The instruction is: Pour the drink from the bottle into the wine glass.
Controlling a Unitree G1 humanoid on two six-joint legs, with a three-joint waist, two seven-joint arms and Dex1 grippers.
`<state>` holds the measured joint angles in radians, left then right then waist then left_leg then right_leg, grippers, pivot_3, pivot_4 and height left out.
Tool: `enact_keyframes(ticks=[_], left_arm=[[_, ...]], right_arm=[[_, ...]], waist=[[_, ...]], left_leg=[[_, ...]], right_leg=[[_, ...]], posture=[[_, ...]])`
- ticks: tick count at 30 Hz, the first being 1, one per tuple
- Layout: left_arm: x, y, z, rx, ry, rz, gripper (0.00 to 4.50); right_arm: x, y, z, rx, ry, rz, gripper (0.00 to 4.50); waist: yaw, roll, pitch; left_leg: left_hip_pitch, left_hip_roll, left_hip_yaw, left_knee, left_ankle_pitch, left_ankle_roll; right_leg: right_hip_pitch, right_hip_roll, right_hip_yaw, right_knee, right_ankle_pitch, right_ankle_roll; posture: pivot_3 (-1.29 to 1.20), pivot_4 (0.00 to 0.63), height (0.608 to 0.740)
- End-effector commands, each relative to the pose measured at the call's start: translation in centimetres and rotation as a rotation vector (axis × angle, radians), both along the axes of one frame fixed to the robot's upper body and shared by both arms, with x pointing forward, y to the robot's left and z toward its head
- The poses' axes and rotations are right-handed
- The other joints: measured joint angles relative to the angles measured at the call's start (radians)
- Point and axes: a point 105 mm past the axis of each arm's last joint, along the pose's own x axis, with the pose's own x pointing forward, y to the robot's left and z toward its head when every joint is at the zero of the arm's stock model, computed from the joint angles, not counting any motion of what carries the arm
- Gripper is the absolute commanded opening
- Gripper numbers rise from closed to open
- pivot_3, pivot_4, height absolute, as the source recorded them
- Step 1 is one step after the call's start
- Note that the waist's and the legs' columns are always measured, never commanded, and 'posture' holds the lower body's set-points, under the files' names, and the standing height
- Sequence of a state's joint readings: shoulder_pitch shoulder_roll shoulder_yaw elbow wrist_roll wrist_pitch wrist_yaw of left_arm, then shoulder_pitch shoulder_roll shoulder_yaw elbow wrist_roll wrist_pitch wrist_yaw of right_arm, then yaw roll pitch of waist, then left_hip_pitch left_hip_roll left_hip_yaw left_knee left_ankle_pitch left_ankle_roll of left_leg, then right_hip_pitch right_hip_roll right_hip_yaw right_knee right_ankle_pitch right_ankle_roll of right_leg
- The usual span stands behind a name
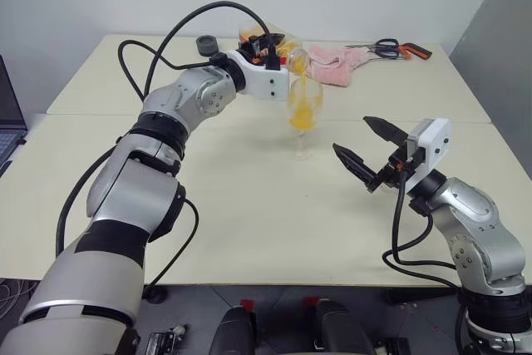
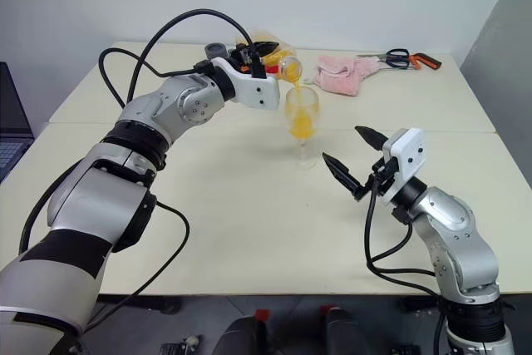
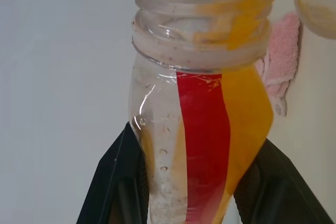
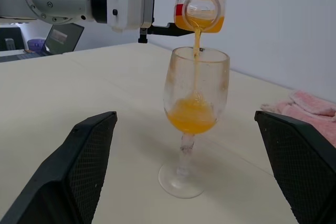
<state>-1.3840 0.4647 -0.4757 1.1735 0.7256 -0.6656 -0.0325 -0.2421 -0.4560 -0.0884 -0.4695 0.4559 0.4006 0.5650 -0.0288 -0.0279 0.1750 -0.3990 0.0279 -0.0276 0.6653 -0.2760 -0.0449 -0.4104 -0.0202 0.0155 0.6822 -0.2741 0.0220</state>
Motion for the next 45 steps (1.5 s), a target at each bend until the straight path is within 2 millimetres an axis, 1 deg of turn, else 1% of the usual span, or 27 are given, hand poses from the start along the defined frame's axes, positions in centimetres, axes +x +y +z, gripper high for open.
enact_keyframes(ticks=[1,45], left_arm=[[-0.62,-0.56,3.22,-0.018,-0.095,-0.030,1.63],[-0.69,-0.43,3.61,0.017,-0.144,-0.025,1.63]], right_arm=[[-0.71,0.07,1.18,0.007,-0.044,0.019,4.50],[-1.04,0.40,0.67,-0.008,-0.029,0.042,4.50]], waist=[[0.000,0.000,0.000],[0.000,0.000,0.000]], left_leg=[[0.000,0.000,0.000,0.000,0.000,0.000],[0.000,0.000,0.000,0.000,0.000,0.000]], right_leg=[[0.000,0.000,0.000,0.000,0.000,0.000],[0.000,0.000,0.000,0.000,0.000,0.000]], posture=[[0.00,0.150,0.740],[0.00,0.150,0.740]])
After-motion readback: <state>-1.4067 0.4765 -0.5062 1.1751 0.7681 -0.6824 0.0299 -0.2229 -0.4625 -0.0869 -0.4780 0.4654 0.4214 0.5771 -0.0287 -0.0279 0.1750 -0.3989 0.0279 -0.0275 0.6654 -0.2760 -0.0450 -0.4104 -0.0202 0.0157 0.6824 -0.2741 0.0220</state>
